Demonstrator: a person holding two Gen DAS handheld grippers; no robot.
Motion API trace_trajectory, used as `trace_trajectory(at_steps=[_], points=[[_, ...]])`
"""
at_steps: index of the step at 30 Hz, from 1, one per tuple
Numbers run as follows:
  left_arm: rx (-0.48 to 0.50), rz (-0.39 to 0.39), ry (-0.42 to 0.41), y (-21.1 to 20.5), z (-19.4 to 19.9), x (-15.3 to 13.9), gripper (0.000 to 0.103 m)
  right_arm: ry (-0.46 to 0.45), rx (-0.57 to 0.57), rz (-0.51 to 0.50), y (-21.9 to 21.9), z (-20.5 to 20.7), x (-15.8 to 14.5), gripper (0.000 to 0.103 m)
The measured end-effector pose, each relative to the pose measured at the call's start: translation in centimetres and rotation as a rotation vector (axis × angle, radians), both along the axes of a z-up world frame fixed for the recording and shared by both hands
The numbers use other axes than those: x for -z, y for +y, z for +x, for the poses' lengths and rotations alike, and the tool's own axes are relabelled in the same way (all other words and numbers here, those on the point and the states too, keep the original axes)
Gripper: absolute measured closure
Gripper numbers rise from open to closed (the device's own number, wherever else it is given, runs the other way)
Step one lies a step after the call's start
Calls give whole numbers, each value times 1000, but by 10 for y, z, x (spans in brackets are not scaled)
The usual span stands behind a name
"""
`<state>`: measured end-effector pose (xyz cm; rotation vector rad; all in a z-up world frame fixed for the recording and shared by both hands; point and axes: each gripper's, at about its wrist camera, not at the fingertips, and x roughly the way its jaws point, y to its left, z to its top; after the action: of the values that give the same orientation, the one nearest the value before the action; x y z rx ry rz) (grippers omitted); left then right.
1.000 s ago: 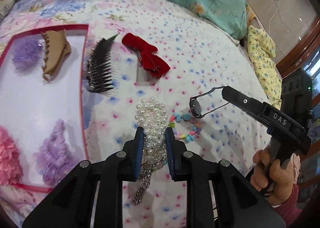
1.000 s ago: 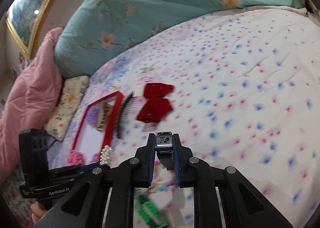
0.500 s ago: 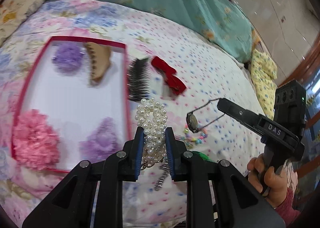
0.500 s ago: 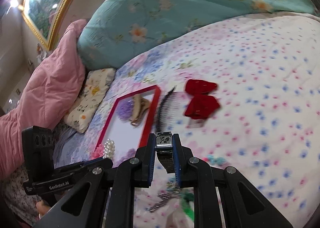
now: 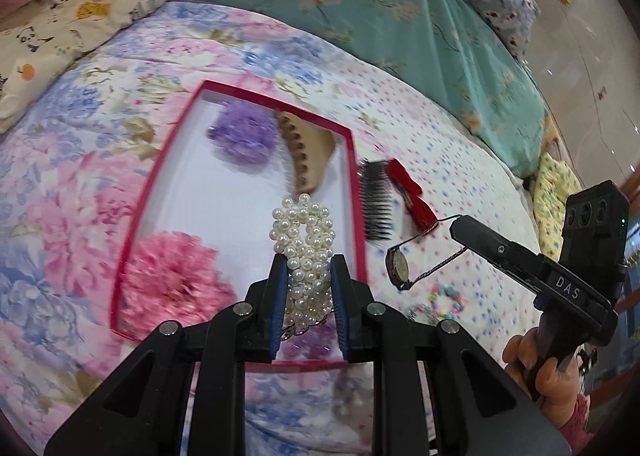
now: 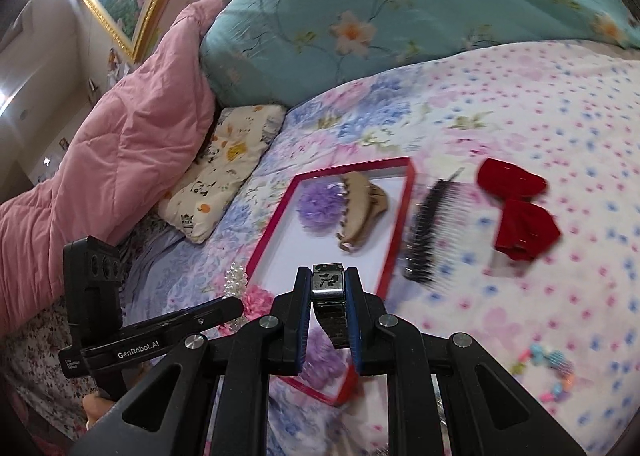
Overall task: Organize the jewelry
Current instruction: 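Carry the watch and pearl bracelet into the red box and open both tools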
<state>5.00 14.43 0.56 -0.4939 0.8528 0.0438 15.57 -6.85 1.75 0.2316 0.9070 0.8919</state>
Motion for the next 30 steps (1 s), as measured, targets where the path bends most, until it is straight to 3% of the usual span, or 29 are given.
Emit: trace_trajectory(at_steps=[15,30], points=[[-74,4,24,55,38,20,84,22,-54,-61,71,27,34,87],[-80,47,108,67,84,59,84,28,-62,-135,86,42,64,87]])
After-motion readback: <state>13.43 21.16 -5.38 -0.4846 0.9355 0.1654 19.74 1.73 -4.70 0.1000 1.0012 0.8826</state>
